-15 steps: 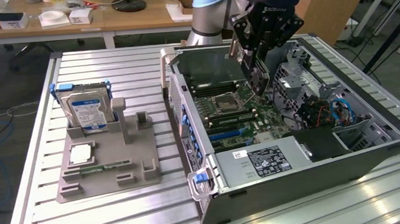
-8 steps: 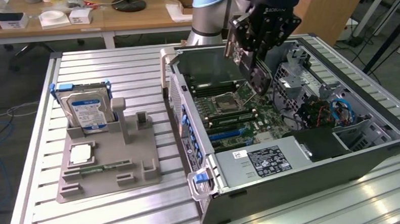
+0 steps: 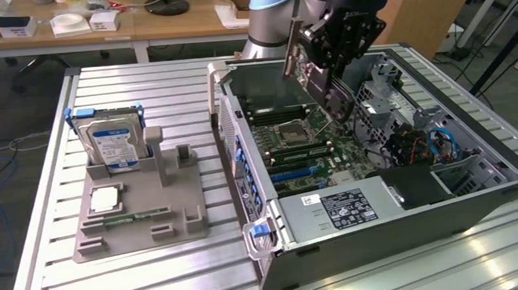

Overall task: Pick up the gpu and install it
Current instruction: 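Insert the gpu into the slot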

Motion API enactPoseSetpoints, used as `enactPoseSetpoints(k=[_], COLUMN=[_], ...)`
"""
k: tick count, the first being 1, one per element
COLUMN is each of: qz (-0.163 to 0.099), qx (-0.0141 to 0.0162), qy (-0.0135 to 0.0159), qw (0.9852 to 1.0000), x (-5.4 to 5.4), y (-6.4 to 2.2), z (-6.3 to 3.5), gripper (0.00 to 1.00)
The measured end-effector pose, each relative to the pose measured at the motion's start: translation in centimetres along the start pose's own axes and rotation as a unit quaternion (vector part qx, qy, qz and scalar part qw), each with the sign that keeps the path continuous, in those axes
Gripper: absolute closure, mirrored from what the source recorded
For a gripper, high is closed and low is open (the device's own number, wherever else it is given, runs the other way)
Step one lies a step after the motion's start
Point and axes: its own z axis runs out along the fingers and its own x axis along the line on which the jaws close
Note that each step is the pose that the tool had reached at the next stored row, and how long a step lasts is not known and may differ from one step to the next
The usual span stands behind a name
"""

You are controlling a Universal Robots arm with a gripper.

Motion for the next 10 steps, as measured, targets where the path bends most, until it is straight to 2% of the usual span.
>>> enactPoseSetpoints(k=[5, 10], qz=[-0.046, -0.091], qx=[-0.0008, -0.0015], qy=[0.0016, 0.0032], qw=[0.9990, 0.9958], x=[0.00, 0.00], y=[0.00, -0.01], z=[0.07, 0.17], gripper=[0.74, 0.74])
